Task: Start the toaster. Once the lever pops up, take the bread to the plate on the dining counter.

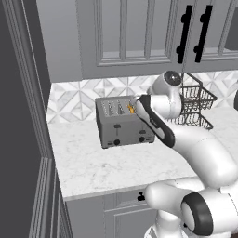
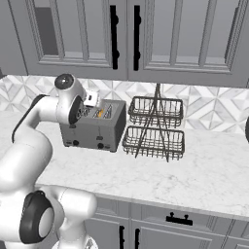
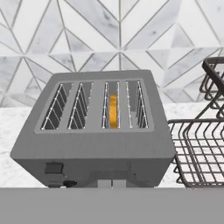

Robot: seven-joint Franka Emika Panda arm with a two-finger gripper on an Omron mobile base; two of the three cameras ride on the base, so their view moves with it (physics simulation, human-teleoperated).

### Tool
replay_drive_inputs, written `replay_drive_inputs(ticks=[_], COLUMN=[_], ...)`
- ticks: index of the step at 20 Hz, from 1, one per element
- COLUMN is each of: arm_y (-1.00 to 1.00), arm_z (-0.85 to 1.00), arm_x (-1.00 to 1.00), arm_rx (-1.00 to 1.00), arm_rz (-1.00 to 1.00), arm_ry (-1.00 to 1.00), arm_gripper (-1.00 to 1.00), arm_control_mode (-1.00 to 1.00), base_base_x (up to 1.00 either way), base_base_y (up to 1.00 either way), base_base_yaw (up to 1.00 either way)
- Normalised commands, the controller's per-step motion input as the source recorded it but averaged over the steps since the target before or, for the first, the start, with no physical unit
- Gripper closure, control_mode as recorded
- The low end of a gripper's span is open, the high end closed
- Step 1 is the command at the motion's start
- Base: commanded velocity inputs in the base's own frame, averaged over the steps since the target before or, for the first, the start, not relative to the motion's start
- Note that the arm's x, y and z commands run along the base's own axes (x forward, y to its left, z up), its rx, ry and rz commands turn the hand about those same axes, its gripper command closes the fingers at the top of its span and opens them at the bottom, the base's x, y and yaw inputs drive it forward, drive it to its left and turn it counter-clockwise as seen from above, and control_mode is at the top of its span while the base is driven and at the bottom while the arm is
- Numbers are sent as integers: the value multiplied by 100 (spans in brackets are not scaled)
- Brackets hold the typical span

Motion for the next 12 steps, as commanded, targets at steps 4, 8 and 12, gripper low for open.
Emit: replay_drive_inputs(ticks=[4,8,12], arm_y=[9,3,0], arm_z=[0,-4,0], arm_x=[0,12,11], arm_rx=[-3,-5,-2], arm_rz=[-5,-2,0], arm_ry=[-10,-4,0], arm_gripper=[100,100,100], arm_control_mode=[-100,-100,-100], base_base_x=[0,0,0], base_base_y=[0,0,0], base_base_yaw=[0,0,0])
